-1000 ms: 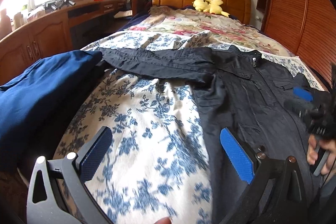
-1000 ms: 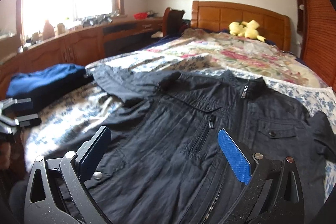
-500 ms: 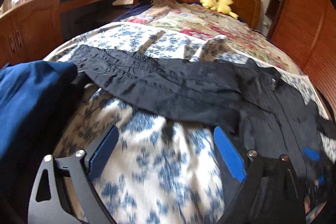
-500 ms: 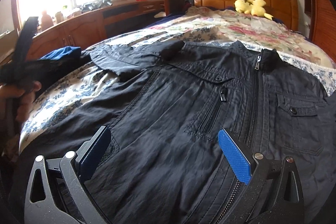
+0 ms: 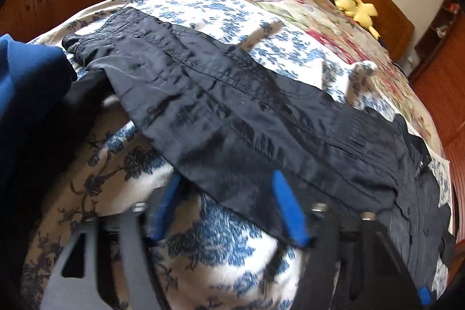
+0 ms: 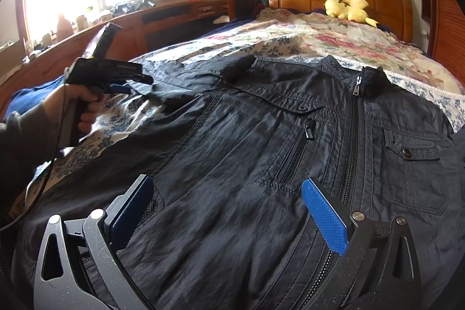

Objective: Fold large clothes
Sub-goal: 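Lift the sleeve with the left tool and fold it across the jacket body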

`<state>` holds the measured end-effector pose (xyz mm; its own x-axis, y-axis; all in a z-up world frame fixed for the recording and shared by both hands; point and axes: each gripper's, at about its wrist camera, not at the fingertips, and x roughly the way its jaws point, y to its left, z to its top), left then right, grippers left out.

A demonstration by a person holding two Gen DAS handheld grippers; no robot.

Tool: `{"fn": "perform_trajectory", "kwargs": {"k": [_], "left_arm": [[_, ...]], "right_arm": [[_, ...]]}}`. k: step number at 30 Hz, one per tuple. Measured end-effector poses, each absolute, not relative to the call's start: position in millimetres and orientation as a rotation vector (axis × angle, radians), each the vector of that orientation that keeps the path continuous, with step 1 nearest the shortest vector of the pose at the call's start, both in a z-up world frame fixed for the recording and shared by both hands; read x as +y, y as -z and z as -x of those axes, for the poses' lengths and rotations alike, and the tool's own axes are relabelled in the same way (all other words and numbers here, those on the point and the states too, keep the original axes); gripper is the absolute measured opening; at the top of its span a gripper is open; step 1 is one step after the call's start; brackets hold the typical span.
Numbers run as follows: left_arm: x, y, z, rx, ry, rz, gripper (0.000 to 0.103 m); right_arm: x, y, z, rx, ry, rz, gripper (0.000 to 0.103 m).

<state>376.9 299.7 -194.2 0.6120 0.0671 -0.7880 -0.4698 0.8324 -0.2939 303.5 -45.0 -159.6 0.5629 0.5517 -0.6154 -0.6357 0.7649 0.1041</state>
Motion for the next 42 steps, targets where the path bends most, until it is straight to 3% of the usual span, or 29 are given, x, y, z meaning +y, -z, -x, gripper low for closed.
{"fn": "perform_trajectory", "kwargs": {"k": [1, 2, 3, 14, 22, 26, 33, 42], "left_arm": [[298.8, 193.0, -379.2, 0.867, -0.334, 0.499, 0.030], [297.9, 192.4, -381.4, 0.872, -0.330, 0.497, 0.004], [294.7, 190.1, -384.1, 0.880, -0.319, 0.493, 0.000], [193.7, 96.5, -376.4, 0.790, -0.155, 0.214, 0.000], [168.2, 79.4, -353.4, 0.834, -0.083, 0.101, 0.000], [166.2, 79.2, -335.4, 0.840, -0.069, 0.094, 0.011], [179.3, 61.3, -305.2, 0.747, -0.080, 0.050, 0.056], [238.9, 116.8, -344.4, 0.831, -0.225, 0.094, 0.056]], "right_arm": [[-45.9, 159.9, -303.7, 0.676, -0.701, 0.133, 0.103], [-45.4, 159.8, -303.5, 0.676, -0.701, 0.132, 0.103], [-45.1, 159.4, -302.9, 0.676, -0.702, 0.131, 0.103], [-44.6, 158.3, -301.6, 0.671, -0.689, 0.129, 0.103], [-45.4, 157.5, -301.0, 0.669, -0.688, 0.127, 0.103], [-45.1, 157.5, -301.0, 0.669, -0.687, 0.126, 0.103], [-44.6, 157.5, -300.7, 0.671, -0.687, 0.128, 0.103], [-44.4, 157.6, -300.8, 0.672, -0.686, 0.129, 0.103]]}}
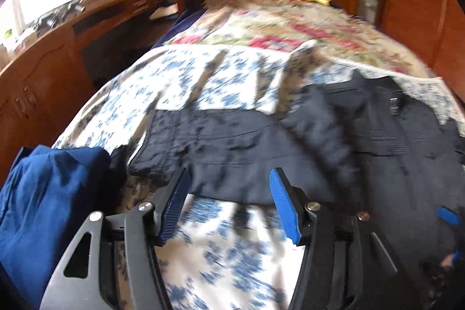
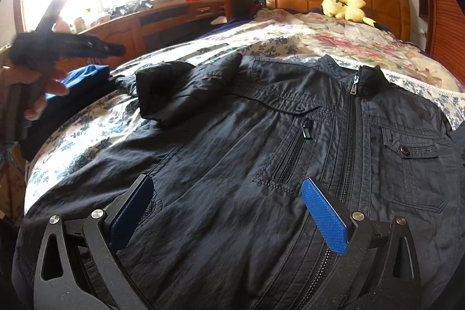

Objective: Fold large clothes
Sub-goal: 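Lift the sleeve with the left tool and fold it across the jacket body, then lay the sleeve onto the jacket front and open the left tool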

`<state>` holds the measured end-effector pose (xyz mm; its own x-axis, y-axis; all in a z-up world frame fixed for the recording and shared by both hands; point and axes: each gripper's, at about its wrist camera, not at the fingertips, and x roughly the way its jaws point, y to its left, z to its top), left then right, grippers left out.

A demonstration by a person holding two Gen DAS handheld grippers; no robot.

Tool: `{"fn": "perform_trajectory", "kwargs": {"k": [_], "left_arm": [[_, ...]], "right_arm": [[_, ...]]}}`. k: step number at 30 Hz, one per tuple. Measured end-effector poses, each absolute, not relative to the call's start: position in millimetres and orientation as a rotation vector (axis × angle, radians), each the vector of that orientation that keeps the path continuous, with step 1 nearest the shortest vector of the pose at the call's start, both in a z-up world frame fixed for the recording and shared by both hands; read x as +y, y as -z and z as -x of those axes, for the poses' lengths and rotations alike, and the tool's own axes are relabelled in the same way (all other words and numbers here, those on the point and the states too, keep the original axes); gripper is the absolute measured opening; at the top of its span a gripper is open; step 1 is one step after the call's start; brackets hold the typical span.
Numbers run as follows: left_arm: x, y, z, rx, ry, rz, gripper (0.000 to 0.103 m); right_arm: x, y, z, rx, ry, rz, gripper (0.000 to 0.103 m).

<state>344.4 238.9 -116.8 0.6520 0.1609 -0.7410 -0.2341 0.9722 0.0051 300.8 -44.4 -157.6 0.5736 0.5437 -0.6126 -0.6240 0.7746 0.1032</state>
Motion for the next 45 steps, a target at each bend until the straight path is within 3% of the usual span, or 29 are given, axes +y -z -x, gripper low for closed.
{"fn": "perform_trajectory", "kwargs": {"k": [9, 17, 19, 20, 21, 23, 36, 45], "left_arm": [[289.0, 182.8, -372.4, 0.934, -0.303, 0.235, 0.056], [305.5, 198.7, -390.9, 0.925, -0.335, 0.326, 0.056], [302.6, 198.0, -395.1, 0.921, -0.326, 0.300, 0.035], [297.9, 195.5, -397.4, 0.926, -0.315, 0.284, 0.015], [293.9, 191.9, -399.0, 0.931, -0.323, 0.263, 0.007], [284.1, 179.8, -400.0, 0.914, -0.327, 0.217, 0.003], [133.5, 21.0, -358.7, 0.618, -0.148, -0.012, 0.000], [31.9, -27.6, -326.6, 0.542, 0.040, -0.073, 0.000]], "right_arm": [[-43.5, 159.4, -301.6, 0.676, -0.690, 0.130, 0.103], [-43.6, 160.8, -301.8, 0.681, -0.694, 0.129, 0.103], [-43.4, 160.6, -301.9, 0.681, -0.693, 0.129, 0.103], [-43.5, 160.7, -301.6, 0.681, -0.693, 0.129, 0.103], [-43.3, 160.4, -302.0, 0.680, -0.693, 0.129, 0.103], [-43.4, 160.5, -301.8, 0.680, -0.692, 0.129, 0.103], [-71.3, 137.2, -293.1, 0.677, -0.694, 0.086, 0.103], [-133.0, 113.5, -280.8, 0.611, -0.599, 0.100, 0.103]]}}
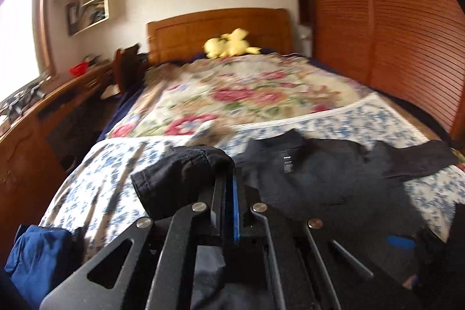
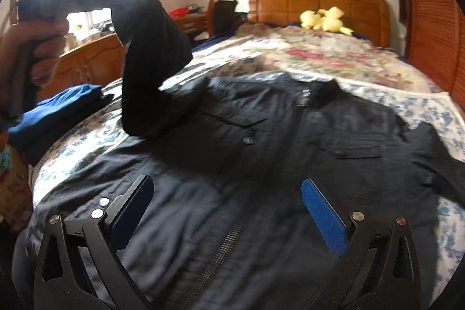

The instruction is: Fold large clothes

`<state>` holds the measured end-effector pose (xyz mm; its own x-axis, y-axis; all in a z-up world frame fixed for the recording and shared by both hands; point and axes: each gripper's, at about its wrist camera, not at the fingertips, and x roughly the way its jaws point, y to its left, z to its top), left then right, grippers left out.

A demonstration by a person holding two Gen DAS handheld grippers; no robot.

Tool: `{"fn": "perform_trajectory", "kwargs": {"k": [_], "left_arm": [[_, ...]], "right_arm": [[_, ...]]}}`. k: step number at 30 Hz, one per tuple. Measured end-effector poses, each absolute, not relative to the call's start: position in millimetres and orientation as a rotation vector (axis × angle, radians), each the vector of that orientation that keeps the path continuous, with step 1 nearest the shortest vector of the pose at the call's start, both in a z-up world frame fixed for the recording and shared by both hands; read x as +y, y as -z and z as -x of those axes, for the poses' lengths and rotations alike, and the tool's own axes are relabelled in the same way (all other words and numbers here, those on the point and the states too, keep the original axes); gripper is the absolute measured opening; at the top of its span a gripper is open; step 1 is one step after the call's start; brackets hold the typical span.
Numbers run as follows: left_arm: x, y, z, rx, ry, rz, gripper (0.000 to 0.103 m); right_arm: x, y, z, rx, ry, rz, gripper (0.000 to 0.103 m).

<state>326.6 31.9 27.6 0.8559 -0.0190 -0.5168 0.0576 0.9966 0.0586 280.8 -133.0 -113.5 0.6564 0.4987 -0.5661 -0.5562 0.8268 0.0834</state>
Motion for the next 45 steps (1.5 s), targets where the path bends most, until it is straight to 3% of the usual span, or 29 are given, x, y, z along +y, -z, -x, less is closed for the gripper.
{"fn": "perform_trajectory", "kwargs": {"k": [16, 19, 21, 24, 33, 45], "left_arm": [[-25.0, 24.5, -255.6, 0.603, 0.129, -0.106, 0.002], [-22.7, 34.0, -245.8, 0.621, 0.144, -0.092, 0.008], [-19.6, 38.2, -237.3, 0.614, 0.155, -0.080, 0.026], [-12.4, 42.1, -218.3, 0.595, 0.156, -0.066, 0.036], [26.6, 57.9, -179.2, 0.575, 0.119, 0.004, 0.051], [78.1, 66.4, -146.3, 0.554, -0.001, 0.036, 0.052]], "right_arm": [[-191.4, 117.2, -294.3, 0.636, -0.487, 0.054, 0.103], [-188.2, 123.1, -297.1, 0.651, -0.478, 0.069, 0.103], [-185.6, 126.0, -298.1, 0.659, -0.475, 0.076, 0.103], [-183.7, 128.4, -298.7, 0.664, -0.472, 0.083, 0.103], [-171.3, 127.7, -298.2, 0.659, -0.481, 0.102, 0.103], [-120.3, 120.6, -283.2, 0.631, -0.583, 0.149, 0.103]]}}
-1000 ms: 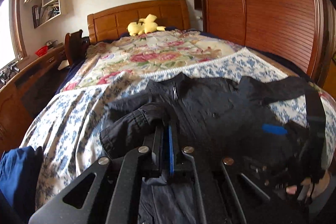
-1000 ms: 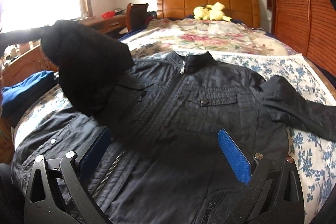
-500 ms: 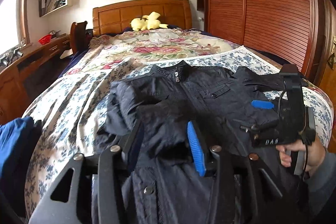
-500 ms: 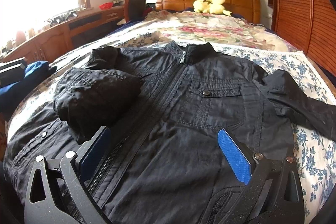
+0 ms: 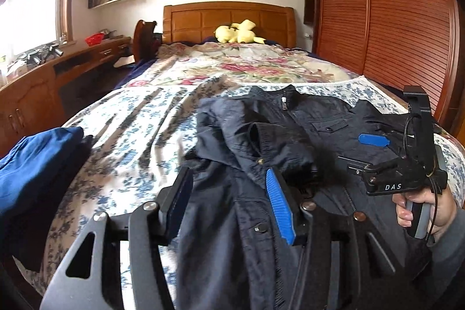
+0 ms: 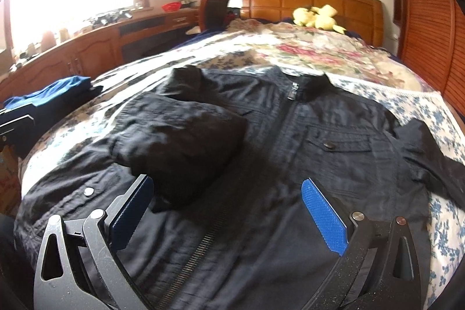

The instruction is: Fold large clothes

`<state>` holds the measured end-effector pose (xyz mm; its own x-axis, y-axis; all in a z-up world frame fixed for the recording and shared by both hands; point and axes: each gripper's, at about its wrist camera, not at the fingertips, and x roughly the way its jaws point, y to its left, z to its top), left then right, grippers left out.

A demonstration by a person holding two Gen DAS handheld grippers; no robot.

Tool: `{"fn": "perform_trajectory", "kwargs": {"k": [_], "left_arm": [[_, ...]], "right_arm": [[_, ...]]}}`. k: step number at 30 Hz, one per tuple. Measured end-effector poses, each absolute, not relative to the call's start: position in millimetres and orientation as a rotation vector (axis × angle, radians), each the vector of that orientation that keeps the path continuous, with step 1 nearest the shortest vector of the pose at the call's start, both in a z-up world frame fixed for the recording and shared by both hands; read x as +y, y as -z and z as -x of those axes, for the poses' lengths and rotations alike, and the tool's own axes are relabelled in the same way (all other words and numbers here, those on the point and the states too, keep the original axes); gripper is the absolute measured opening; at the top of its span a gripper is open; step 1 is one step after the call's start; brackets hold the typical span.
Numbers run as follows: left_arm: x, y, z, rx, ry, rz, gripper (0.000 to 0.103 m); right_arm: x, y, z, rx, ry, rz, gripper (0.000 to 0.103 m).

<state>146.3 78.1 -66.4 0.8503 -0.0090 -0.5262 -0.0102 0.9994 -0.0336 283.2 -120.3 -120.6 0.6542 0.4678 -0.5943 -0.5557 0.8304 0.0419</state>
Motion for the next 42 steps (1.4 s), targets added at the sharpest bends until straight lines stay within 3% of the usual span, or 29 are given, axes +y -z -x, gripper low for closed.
{"fn": "perform_trajectory", "kwargs": {"k": [16, 25, 28, 30, 32, 35, 42], "left_arm": [[120.5, 62.0, -121.2, 0.522, -0.051, 0.080, 0.052], [128.7, 62.0, -117.3, 0.509, -0.038, 0.105, 0.052], [127.7, 62.3, -117.3, 0.507, -0.031, 0.111, 0.052], [124.8, 62.2, -116.3, 0.505, -0.030, 0.109, 0.052], [121.7, 61.9, -115.6, 0.505, -0.028, 0.103, 0.052], [116.1, 61.9, -115.3, 0.504, -0.021, 0.097, 0.052], [98.8, 64.3, -119.4, 0.510, 0.005, 0.084, 0.052]], "right_arm": [[-23.5, 105.6, -290.6, 0.652, -0.707, 0.264, 0.103], [12.0, 139.1, -303.3, 0.742, -0.680, 0.442, 0.102], [11.0, 149.4, -306.2, 0.756, -0.656, 0.495, 0.086], [4.8, 147.7, -305.2, 0.747, -0.662, 0.501, 0.043], [-4.8, 140.0, -303.6, 0.732, -0.670, 0.477, 0.025], [-26.3, 117.6, -296.4, 0.661, -0.672, 0.414, 0.016], [-99.9, 50.9, -262.1, 0.481, -0.628, 0.244, 0.015]]}}
